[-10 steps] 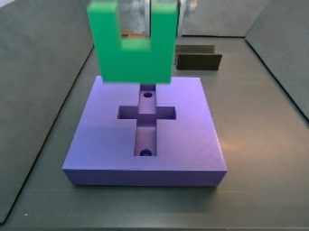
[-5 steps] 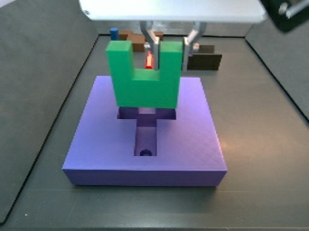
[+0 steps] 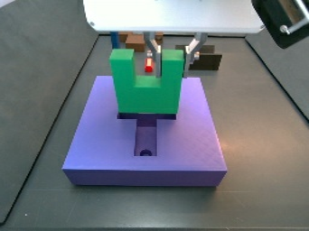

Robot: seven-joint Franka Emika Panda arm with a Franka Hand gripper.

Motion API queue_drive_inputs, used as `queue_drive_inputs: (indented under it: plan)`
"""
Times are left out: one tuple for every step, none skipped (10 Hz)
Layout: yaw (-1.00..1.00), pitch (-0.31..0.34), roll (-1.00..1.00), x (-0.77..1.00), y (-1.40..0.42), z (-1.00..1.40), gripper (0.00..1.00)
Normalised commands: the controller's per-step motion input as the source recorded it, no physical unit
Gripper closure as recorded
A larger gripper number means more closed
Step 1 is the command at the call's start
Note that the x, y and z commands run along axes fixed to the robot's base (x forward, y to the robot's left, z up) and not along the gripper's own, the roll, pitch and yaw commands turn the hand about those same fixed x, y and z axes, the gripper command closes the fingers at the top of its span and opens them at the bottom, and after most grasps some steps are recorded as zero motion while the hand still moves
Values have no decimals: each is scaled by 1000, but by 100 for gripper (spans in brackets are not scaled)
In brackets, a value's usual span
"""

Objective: Pick up the green object. Move up. Move to above the board. Insert the green object.
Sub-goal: Insert the green object.

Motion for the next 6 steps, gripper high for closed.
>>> queue_drive_inputs:
  plan:
    - [243, 0, 0, 206, -89, -183, 100]
    - [0, 0, 13, 237, 0, -180, 100]
    - [0, 0, 36, 166, 49, -146, 100]
    - [0, 0, 53, 177, 80, -100, 100]
    - [-26, 0, 83, 9, 137, -100, 100]
    - [0, 0, 71, 0, 154, -114, 100]
